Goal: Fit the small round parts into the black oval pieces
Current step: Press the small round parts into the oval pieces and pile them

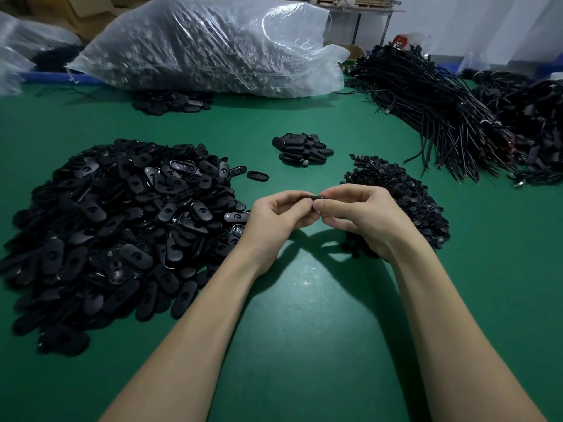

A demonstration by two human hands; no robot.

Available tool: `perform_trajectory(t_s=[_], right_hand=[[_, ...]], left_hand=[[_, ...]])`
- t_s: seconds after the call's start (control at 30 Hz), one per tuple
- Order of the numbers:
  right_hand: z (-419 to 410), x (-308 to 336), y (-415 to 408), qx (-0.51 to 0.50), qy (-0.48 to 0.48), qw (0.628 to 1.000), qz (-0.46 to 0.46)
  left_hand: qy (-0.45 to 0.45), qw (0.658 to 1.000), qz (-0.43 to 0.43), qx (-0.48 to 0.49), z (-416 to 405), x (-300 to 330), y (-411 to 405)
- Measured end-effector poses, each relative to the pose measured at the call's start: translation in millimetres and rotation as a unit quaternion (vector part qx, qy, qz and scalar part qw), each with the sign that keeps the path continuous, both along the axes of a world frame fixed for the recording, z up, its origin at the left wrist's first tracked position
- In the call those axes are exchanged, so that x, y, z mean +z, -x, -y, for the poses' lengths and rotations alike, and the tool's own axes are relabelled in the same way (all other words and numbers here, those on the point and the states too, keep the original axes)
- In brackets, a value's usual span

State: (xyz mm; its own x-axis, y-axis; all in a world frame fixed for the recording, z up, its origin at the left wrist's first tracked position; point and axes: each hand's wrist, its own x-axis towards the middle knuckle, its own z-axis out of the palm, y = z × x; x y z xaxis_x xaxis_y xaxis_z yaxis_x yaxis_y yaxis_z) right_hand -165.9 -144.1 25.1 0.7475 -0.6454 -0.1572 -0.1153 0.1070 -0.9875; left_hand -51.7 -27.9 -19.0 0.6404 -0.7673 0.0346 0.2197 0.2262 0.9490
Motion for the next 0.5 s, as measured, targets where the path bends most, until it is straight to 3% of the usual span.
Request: perform_trajectory(t_s=[0.5], right_hand=[[-0.1,3.1,-5.3,-0.037,0.098,0.993,-0.062]], left_hand=[[-0.041,0.996,0.076,0.016,-2.0,-0.3,2.2]])
